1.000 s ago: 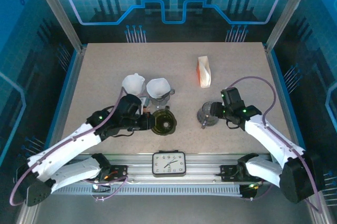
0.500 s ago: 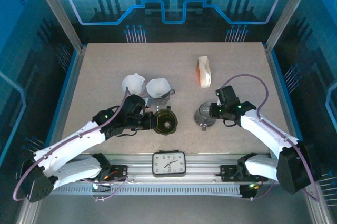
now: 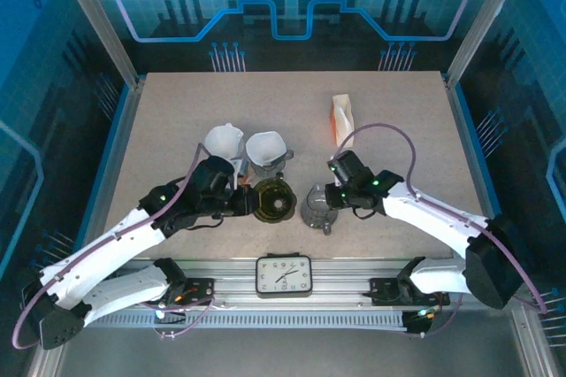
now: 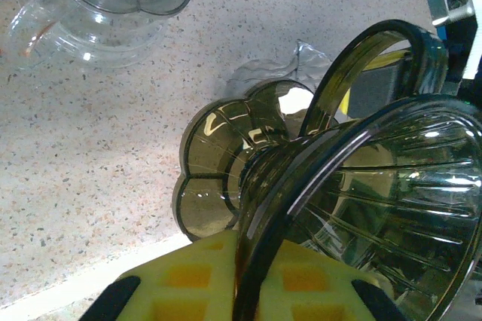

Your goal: Place the coffee filter in the dripper

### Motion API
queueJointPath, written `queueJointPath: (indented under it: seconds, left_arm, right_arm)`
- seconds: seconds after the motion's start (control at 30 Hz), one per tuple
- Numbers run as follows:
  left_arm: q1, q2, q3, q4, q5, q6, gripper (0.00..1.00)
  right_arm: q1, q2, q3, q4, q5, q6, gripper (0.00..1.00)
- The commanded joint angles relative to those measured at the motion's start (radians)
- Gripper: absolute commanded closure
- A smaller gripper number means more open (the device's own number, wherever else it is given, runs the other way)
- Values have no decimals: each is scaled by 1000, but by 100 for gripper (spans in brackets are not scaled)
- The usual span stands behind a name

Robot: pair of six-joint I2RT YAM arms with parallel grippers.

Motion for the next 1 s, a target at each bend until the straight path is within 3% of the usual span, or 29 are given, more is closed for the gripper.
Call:
queueJointPath:
  seconds: [0.0,0.2,0.47,0.7,0.97]
  left_arm:
    - [-6,-9,30,-10,13,13,89]
    - [-7,-5,26,7,39,-1,89]
    - [-16,38,52,39,75,-12,89]
    - [-62,168,147,59,75,8,89]
    - [-68,379,292,45,92,46,90]
  right_arm:
    - [36,56,46,21,21,23,83]
    - [81,112,83,73,13,46,80]
    - [54,-18,36,37,106,57,51]
    - [-75,-252,-52,-43,143,39,45]
    - [-106,-377,-97,-89,150,14,44]
